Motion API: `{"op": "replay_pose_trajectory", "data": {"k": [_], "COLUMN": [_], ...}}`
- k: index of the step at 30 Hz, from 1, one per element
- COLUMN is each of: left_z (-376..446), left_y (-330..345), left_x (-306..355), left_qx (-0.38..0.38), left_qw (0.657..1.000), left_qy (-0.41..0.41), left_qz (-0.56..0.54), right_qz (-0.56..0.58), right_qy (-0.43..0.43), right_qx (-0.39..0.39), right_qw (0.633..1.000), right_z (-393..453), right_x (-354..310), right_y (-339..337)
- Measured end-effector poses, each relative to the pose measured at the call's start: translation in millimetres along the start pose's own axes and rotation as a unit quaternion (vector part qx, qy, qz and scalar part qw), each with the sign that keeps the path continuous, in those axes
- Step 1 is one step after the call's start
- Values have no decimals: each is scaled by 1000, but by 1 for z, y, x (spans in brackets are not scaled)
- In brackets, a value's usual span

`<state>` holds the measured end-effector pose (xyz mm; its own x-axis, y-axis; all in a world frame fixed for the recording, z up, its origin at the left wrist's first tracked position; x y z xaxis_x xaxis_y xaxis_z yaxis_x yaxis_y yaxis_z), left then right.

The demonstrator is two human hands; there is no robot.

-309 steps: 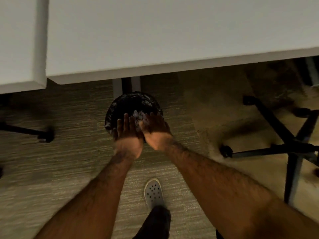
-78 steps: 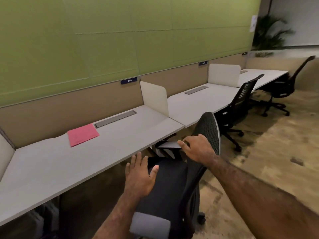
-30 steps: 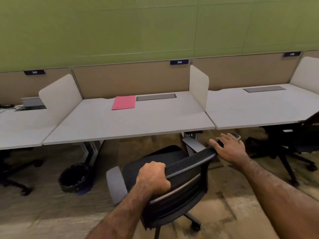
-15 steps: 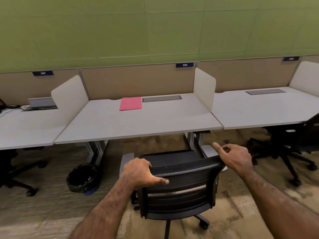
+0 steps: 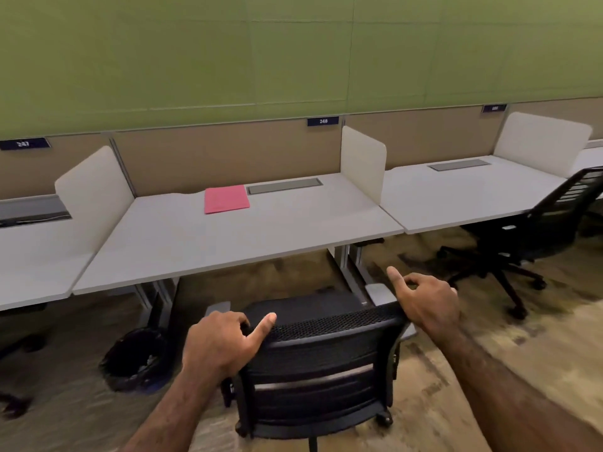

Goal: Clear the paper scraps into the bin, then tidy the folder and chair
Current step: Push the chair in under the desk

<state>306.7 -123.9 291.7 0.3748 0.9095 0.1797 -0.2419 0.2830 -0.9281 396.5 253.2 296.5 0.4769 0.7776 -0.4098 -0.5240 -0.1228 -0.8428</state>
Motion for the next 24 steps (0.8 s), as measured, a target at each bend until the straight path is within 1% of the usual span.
{"op": "replay_pose_trajectory", "data": {"k": [3, 7, 10, 12, 16, 21, 24], "left_z": [0, 7, 15, 19, 35, 65, 88], "left_y": [-3, -10, -11, -9, -8, -2, 4], "left_x": [-18, -34, -47, -57, -70, -91, -104], "left_qx": [4, 18, 19, 18, 39, 61, 69], "left_qw": [1000, 1000, 1000, 999, 999, 998, 998], "left_qy": [-1, -8, -23, -32, -28, -23, -7], "left_qz": [-8, -4, -1, -8, -19, -20, -7], "right_qz": [-23, -75, -66, -77, -127, -119, -110], "right_qy": [-8, -101, -165, -186, -189, -180, -175], "right_qx": [0, 1, -10, -32, -114, -144, -187], "right_qw": [1000, 992, 984, 979, 967, 966, 960], "right_z": [-4, -3, 1, 6, 20, 41, 60], "right_x": [-15, -46, -67, -78, -90, -109, -122], "right_y": [10, 23, 35, 45, 72, 98, 123]}}
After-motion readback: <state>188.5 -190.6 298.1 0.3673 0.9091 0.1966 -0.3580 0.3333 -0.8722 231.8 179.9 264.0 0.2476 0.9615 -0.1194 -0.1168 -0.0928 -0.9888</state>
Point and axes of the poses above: each hand's wrist, its own z-axis towards the middle knuckle, its own y-axis out of the palm, x = y × z, the point moved 9 cm from there along z, towards the middle knuckle, and after that the axes turned 2 degrees about -z, right-handed, at the moved point
